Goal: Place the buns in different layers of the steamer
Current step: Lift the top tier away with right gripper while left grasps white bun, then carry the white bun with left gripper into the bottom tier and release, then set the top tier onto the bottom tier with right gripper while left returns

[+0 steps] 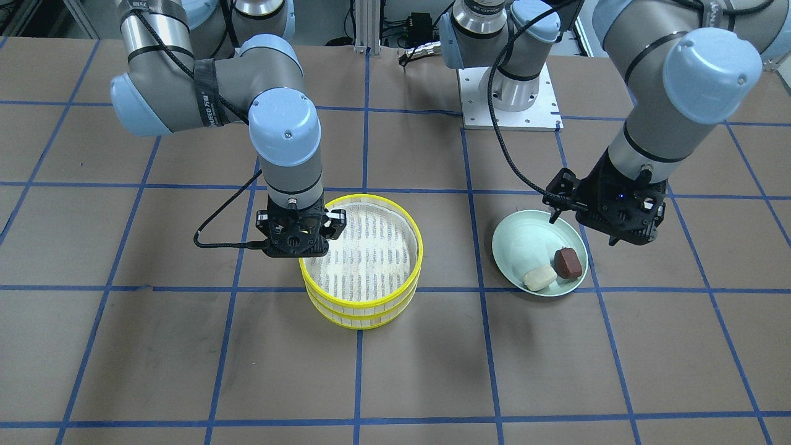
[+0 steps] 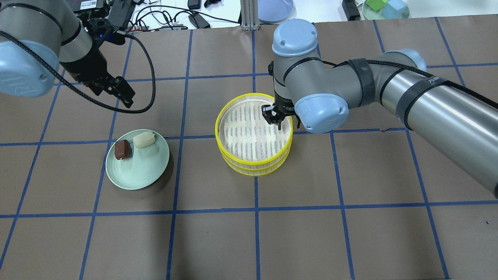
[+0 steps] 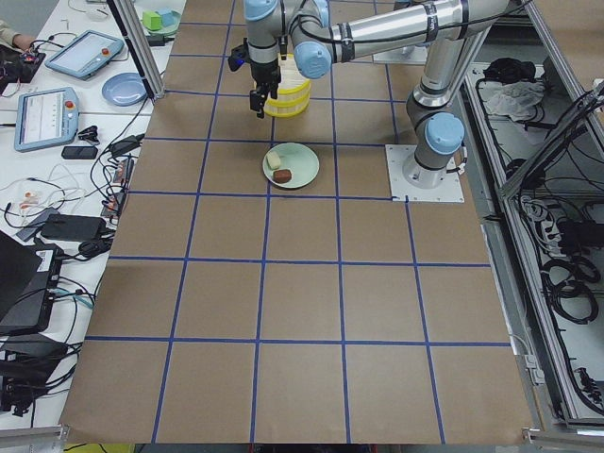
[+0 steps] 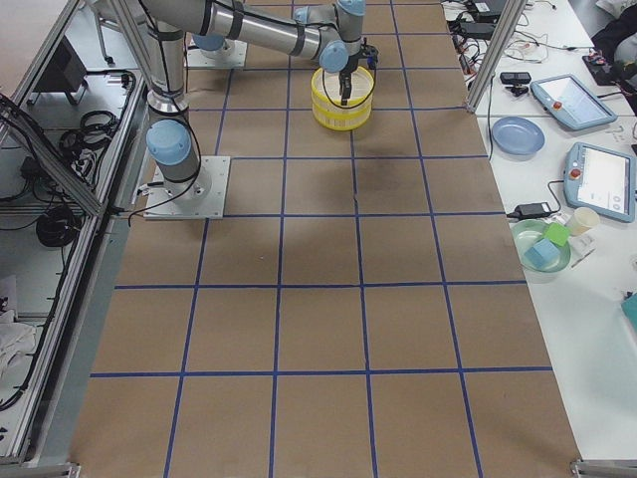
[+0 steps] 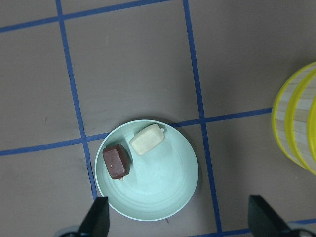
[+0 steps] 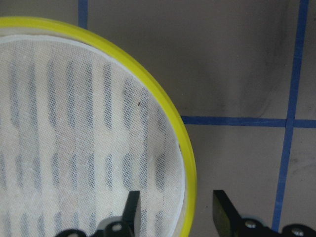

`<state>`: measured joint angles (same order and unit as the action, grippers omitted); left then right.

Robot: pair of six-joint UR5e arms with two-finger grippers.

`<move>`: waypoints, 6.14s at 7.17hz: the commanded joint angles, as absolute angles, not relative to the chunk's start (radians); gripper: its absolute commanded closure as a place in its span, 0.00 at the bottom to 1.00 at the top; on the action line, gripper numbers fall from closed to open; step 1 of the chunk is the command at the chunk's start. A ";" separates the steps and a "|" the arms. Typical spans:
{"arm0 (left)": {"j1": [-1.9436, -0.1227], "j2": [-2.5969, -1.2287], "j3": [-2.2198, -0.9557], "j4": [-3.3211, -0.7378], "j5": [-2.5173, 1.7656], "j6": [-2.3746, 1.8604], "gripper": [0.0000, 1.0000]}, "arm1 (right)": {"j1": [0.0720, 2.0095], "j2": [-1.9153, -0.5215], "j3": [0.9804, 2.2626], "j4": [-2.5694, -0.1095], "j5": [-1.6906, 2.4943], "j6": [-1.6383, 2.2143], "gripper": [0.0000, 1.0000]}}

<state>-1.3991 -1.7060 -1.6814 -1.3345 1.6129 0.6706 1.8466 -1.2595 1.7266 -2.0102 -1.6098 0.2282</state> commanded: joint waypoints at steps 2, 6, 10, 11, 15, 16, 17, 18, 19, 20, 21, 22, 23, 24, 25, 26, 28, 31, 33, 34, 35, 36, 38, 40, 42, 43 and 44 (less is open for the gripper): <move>-1.376 -1.846 -1.715 -1.267 1.605 0.904 0.00 | 1.845 -1.255 1.718 -2.019 -1.609 0.219 0.80; -1.376 -1.960 -1.793 -1.169 1.605 1.063 0.00 | 1.708 -1.398 1.669 -1.876 -1.570 0.084 0.81; -1.376 -1.973 -1.807 -1.170 1.609 1.059 1.00 | 1.477 -1.555 1.670 -1.747 -1.548 -0.162 0.80; -1.376 -1.973 -1.801 -1.170 1.627 1.060 1.00 | 1.457 -1.596 1.669 -1.705 -1.563 -0.223 0.80; -1.437 -1.893 -1.686 -1.231 1.618 0.743 1.00 | 1.430 -1.638 1.672 -1.640 -1.557 -0.322 0.80; -1.480 -1.866 -1.648 -1.262 1.615 0.588 1.00 | 1.430 -1.641 1.677 -1.638 -1.557 -0.322 0.80; -1.521 -1.844 -1.637 -1.269 1.573 0.433 1.00 | 1.430 -1.641 1.677 -1.638 -1.557 -0.319 0.80; -1.561 -1.829 -1.637 -1.261 1.510 0.240 1.00 | 1.430 -1.643 1.677 -1.622 -1.562 -0.321 0.80; -1.607 -1.830 -1.637 -1.250 1.444 0.090 1.00 | 1.430 -1.649 1.677 -1.605 -1.565 -0.322 0.81; -1.646 -1.844 -1.638 -1.240 1.352 -0.022 1.00 | 1.430 -1.648 1.677 -1.605 -1.563 -0.322 0.81; -1.676 -1.859 -1.646 -1.217 1.291 -0.111 1.00 | 1.430 -1.649 1.677 -1.603 -1.563 -0.322 0.81; -1.721 -1.877 -1.652 -1.188 1.220 -0.148 1.00 | 1.430 -1.649 1.677 -1.603 -1.565 -0.319 0.81; -1.764 -1.905 -1.652 -1.148 1.192 -0.216 1.00 | 1.430 -1.651 1.677 -1.603 -1.563 -0.321 0.81; -1.784 -1.933 -1.655 -1.138 1.186 -0.225 1.00 | 1.430 -1.652 1.677 -1.603 -1.565 -0.321 0.81; -1.789 -1.942 -1.658 -1.149 1.189 -0.229 0.82 | 1.430 -1.652 1.677 -1.603 -1.565 -0.321 0.81; -1.789 -1.944 -1.667 -1.140 1.193 -0.229 0.01 | 1.430 -1.652 1.677 -1.603 -1.565 -0.321 0.81; -1.787 -1.937 -1.664 -1.137 1.193 -0.225 0.00 | 1.433 -1.651 1.677 -1.589 -1.563 -0.313 0.81; -1.769 -1.911 -1.651 -1.144 1.228 -0.204 0.00 | 1.468 -1.567 1.669 -1.620 -1.557 -0.253 0.81; -1.654 -1.867 -1.646 -1.231 1.442 -0.065 0.00 | 1.589 -1.472 1.669 -1.733 -1.565 -0.124 0.81; -1.599 -1.853 -1.647 -1.248 1.530 0.001 0.00 | 1.659 -1.426 1.675 -1.805 -1.566 0.003 0.81; -1.533 -1.841 -1.649 -1.270 1.572 0.009 0.00 | 1.734 -1.370 1.677 -1.872 -1.571 0.111 0.81; -1.457 -1.839 -1.663 -1.276 1.568 0.026 0.00 | 1.776 -1.324 1.680 -1.909 -1.588 0.170 0.81; -1.370 -1.858 -1.696 -1.316 1.586 0.116 0.00 | 1.812 -1.276 1.681 -1.951 -1.621 0.202 0.81; -1.272 -1.888 -1.755 -1.321 1.588 0.207 0.00 | 1.821 -1.244 1.727 -2.023 -1.620 0.216 0.81; -1.267 -1.942 -1.772 -1.316 1.589 0.215 0.00 | 1.832 -1.243 1.735 -2.043 -1.618 0.216 0.81; -1.267 -1.965 -1.772 -1.318 1.588 0.210 0.00 | 1.833 -1.243 1.735 -2.042 -1.617 0.216 0.81; -1.267 -1.989 -1.772 -1.312 1.585 0.209 0.00 | 1.835 -1.243 1.735 -2.039 -1.615 0.215 0.63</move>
<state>-1.2684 -1.9585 -1.7704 -1.3162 1.5872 0.2087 1.8321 -1.2431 1.7341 -2.0396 -1.6170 0.2158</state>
